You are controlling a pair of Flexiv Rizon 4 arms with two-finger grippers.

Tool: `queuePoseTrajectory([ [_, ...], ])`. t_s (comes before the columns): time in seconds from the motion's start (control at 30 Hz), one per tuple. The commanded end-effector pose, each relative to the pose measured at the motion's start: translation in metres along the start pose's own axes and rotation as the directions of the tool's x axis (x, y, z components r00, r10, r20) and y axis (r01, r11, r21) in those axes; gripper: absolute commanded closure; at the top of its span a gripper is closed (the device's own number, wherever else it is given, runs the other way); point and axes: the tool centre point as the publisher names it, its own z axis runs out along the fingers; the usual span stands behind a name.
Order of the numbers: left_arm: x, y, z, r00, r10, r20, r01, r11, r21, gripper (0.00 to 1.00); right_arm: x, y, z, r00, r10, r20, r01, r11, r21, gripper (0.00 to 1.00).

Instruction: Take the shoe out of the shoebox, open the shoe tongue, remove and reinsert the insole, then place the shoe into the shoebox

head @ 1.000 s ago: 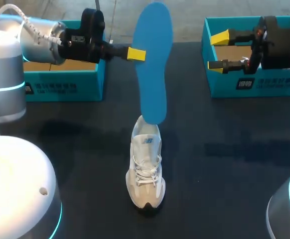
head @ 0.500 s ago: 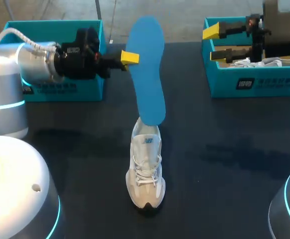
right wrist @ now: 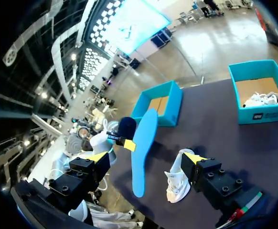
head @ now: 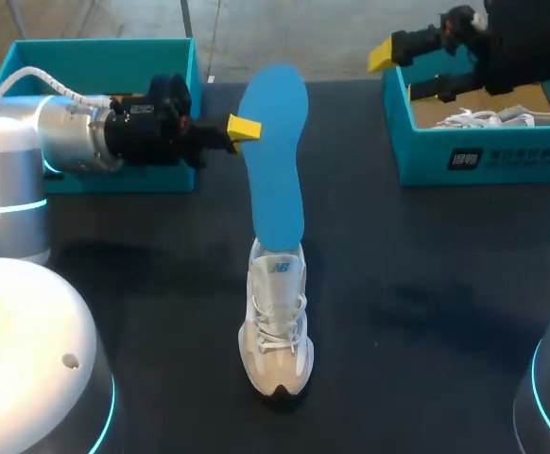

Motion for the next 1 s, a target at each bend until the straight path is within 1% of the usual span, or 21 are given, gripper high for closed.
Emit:
queuePoseTrajectory([
  [0.03,-0.001,-0.003,0.006,1.0,0.009,-0.002,-0.009,1.0,-0.004,1.0,0.009,0.002,0.002,0.975,-0.007,0.223,0.003,1.0,0.015,0.0],
  [0.17,-0.005,-0.007,0.013,1.0,0.013,-0.007,-0.013,1.0,-0.005,1.0,0.014,0.001,0.008,0.953,-0.024,0.302,0.012,0.999,0.041,0.0],
  [0.37,-0.01,-0.01,0.021,1.0,0.01,-0.022,-0.011,1.0,-0.005,1.0,0.018,-0.002,0.018,0.894,-0.064,0.444,0.033,0.996,0.078,0.0],
  [0.6,-0.01,-0.01,0.023,1.0,0.009,-0.024,-0.009,1.0,-0.007,1.0,0.025,-0.004,0.025,0.852,-0.07,0.518,0.024,0.995,0.095,0.0],
  [0.8,-0.01,-0.01,0.023,1.0,0.009,-0.024,-0.009,1.0,-0.007,1.0,0.024,-0.006,0.034,0.794,-0.116,0.597,0.032,0.988,0.15,0.0],
  [0.87,-0.01,-0.01,0.023,1.0,0.009,-0.024,-0.009,1.0,-0.007,1.0,0.025,-0.007,0.039,0.787,-0.125,0.604,0.022,0.985,0.174,0.0],
  [1.0,-0.01,-0.01,0.023,1.0,0.009,-0.024,-0.009,1.0,-0.007,1.0,0.03,-0.005,0.045,0.776,-0.121,0.619,0.002,0.982,0.189,0.0],
])
